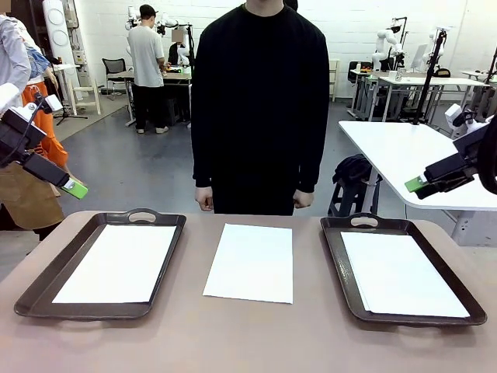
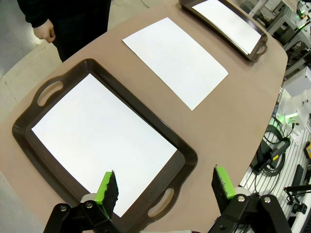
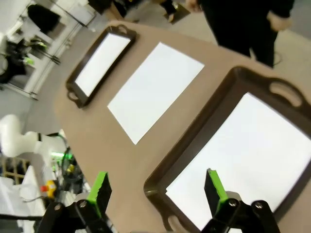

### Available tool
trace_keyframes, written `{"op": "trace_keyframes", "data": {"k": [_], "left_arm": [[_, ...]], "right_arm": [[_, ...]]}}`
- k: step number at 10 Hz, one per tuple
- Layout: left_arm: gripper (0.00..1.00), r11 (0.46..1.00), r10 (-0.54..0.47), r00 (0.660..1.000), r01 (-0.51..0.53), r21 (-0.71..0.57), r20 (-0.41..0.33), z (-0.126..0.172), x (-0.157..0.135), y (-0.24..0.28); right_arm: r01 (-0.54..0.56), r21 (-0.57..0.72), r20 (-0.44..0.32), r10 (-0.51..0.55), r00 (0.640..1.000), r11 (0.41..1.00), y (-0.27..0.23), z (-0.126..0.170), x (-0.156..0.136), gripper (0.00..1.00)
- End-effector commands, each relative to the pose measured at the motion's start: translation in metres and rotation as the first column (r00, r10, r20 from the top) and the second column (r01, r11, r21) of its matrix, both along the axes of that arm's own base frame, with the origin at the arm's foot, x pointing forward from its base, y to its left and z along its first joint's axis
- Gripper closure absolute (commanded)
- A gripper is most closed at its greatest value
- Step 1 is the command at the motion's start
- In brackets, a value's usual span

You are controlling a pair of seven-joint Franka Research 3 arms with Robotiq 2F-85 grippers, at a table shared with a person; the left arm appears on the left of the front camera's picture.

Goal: Sort the A4 documents.
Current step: Receive the A4 Paper.

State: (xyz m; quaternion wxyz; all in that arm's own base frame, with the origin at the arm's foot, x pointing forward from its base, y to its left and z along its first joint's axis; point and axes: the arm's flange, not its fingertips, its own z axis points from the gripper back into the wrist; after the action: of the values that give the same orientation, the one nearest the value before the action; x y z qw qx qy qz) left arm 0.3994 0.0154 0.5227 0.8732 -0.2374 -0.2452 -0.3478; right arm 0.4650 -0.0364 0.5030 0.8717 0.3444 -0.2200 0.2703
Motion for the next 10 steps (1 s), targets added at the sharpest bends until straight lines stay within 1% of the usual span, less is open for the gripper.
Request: {"op": "trace_keyframes", "data": {"k": [1, 3, 5, 9, 10], "left_arm": [[0.00, 1.000, -0.007, 1.000, 0.008, -0.003, 0.004, 0.000, 0.000, 0.001], [0.00, 1.000, -0.007, 1.000, 0.008, -0.003, 0.004, 0.000, 0.000, 0.001], [0.00, 1.000, -0.007, 1.000, 0.008, -0.003, 0.004, 0.000, 0.000, 0.001], [0.00, 1.000, -0.007, 1.000, 0.008, -0.003, 0.004, 0.000, 0.000, 0.001], [0.00, 1.000, -0.007, 1.000, 0.008, -0.003, 0.004, 0.000, 0.000, 0.001]], "right_arm": [[-0.060, -0.037, 0.048, 0.062, 0.997, 0.998, 0.001, 0.007, 0.003, 0.00], [-0.117, -0.075, 0.072, 0.122, 0.990, 0.990, 0.011, 0.012, 0.003, 0.00], [-0.133, -0.079, 0.067, 0.139, 0.988, 0.988, 0.013, 0.011, 0.004, 0.00], [-0.110, -0.047, 0.041, 0.112, 0.993, 0.993, 0.005, 0.007, 0.003, 0.00], [-0.111, -0.068, 0.055, 0.115, 0.992, 0.991, 0.012, 0.011, 0.003, 0.00]]}}
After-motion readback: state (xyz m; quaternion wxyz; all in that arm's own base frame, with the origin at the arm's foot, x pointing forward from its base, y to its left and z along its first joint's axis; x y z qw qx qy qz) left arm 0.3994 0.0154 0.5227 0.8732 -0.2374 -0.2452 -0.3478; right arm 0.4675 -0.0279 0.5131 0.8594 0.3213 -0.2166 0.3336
